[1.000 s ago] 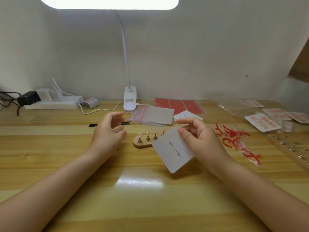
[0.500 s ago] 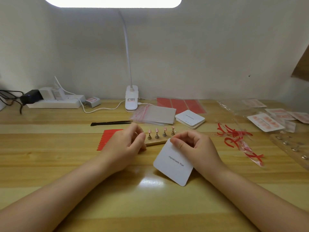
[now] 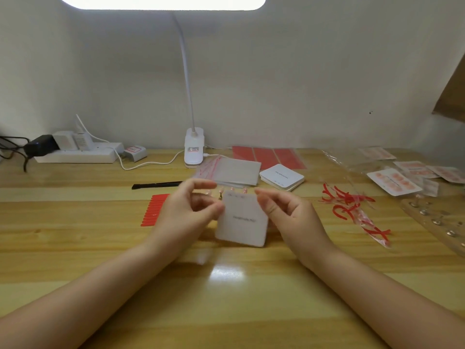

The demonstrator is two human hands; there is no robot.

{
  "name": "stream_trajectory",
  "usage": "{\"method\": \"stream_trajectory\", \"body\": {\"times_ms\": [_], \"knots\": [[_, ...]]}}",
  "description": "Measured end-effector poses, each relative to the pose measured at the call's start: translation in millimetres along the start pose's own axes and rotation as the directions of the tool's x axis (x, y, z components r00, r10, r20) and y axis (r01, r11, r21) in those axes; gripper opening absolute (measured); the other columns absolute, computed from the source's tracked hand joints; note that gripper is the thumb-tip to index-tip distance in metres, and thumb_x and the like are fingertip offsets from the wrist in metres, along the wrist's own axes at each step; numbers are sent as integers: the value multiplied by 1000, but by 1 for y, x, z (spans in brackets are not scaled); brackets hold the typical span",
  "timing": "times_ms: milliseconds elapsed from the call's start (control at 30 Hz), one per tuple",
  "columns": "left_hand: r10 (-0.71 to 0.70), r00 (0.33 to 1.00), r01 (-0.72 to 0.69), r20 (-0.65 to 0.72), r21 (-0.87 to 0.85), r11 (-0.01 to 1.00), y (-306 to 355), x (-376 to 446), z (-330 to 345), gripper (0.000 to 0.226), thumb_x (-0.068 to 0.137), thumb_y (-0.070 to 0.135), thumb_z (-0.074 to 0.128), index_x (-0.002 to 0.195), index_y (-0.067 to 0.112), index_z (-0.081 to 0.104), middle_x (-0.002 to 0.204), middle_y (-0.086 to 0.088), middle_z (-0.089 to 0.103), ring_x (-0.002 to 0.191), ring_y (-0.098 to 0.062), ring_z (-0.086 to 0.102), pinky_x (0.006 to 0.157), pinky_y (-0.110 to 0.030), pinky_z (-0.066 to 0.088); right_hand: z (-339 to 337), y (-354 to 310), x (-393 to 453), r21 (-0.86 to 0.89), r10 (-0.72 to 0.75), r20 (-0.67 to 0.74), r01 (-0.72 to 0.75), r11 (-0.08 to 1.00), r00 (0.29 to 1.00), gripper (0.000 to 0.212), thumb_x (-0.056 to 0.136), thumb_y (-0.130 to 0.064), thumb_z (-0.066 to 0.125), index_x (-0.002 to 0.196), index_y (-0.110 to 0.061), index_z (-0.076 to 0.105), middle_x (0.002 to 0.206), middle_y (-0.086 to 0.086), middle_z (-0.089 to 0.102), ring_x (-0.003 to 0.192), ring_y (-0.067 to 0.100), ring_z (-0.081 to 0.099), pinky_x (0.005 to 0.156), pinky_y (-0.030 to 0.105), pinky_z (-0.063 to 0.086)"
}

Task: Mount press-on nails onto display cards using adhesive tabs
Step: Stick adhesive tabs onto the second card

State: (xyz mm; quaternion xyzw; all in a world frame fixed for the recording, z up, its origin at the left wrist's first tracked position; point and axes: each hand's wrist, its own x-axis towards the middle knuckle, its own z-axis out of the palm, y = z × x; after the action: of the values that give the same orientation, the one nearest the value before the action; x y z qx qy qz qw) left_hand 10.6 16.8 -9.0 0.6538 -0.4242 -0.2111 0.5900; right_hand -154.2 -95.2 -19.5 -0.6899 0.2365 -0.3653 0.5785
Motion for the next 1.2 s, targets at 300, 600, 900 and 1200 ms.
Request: {"method": "stream_trajectory", "body": {"times_ms": [300, 600, 900, 1200], "knots": [[133, 982, -150, -137, -122, 981, -4, 3, -2, 22, 88, 4, 66, 106, 16, 62, 88, -1, 75, 79, -11, 71, 68, -16, 52, -3, -2, 1, 116, -7, -6, 8, 993, 1000, 23, 86, -13, 69, 106, -23, 71, 86, 6, 75, 66, 14, 67, 55, 23, 53], [128, 982, -141, -135, -87, 986, -7, 4, -2, 24, 88, 7, 66, 107, 22, 64, 83, 3, 75, 74, -8, 70, 63, -13, 49, -2, -1, 1, 167, -27, -45, 34, 985, 999, 33, 84, -7, 70, 109, -28, 68, 77, 8, 75, 57, 11, 62, 58, 21, 52], [216, 974, -194, -68, 235, 952, -9, 2, -4, 21, 87, 9, 66, 98, 27, 64, 77, 1, 70, 72, -15, 66, 67, -31, 55, 1, 6, 1, -175, -88, -97, 70, 982, 991, 30, 86, -10, 70, 109, -30, 66, 79, -4, 75, 74, 5, 69, 68, 23, 53], [125, 987, -158, 98, 639, 753, -21, 7, -3, 8, 84, 26, 68, 86, 28, 60, 67, 12, 60, 69, -1, 54, 58, -18, 37, 4, 8, -2, -789, -109, 34, 94, 607, 993, 26, 69, -47, 72, 91, -34, 64, 72, -14, 55, 88, 10, 44, 71, 22, 34]]}}
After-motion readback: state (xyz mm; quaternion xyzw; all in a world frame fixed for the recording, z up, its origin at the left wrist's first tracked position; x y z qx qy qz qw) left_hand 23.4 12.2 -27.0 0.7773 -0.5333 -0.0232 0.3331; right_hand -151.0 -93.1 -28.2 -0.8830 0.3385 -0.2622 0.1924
